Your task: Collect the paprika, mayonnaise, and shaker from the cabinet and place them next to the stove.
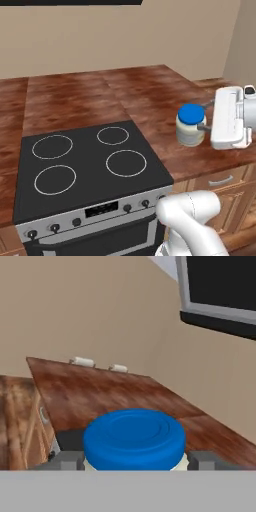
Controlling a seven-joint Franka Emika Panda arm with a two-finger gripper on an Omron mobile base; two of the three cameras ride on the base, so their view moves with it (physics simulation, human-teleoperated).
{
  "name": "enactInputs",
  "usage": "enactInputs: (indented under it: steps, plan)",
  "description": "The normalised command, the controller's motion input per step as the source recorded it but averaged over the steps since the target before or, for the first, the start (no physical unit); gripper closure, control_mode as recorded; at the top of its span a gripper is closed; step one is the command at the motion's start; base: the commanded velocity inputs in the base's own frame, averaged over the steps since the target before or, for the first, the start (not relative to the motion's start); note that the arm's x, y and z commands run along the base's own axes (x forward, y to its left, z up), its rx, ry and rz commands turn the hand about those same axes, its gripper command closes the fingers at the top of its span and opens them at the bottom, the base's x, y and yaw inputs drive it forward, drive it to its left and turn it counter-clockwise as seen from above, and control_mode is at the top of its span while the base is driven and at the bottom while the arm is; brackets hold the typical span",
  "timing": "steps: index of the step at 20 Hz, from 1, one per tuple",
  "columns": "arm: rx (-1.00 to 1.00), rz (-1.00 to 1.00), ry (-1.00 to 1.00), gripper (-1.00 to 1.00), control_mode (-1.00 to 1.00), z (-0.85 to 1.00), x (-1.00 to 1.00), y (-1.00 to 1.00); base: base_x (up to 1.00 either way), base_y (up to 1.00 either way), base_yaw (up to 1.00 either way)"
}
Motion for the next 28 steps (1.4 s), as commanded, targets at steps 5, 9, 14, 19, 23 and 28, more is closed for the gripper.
enactInputs:
  steps: [5, 9, 14, 19, 23, 28]
  plan:
    - [0.05, 0.31, 0.04, 1.00, -1.00, -0.14, 0.64, -0.19, 0.13, -0.01, 0.08]
    - [0.04, 0.35, 0.07, 1.00, -1.00, -0.23, 0.83, -0.50, 0.00, 0.00, 0.00]
    - [0.01, 0.28, 0.05, 1.00, -1.00, -0.30, 0.70, -0.52, 0.00, 0.00, 0.00]
    - [0.00, 0.13, 0.01, 1.00, -1.00, -0.41, 0.62, -0.37, 0.00, 0.00, 0.00]
    - [0.00, 0.09, 0.00, 1.00, -1.00, -0.49, 0.53, -0.48, 0.00, 0.00, 0.00]
    - [-0.04, 0.02, 0.00, 1.00, -1.00, -0.57, 0.42, -0.45, 0.00, 0.00, 0.00]
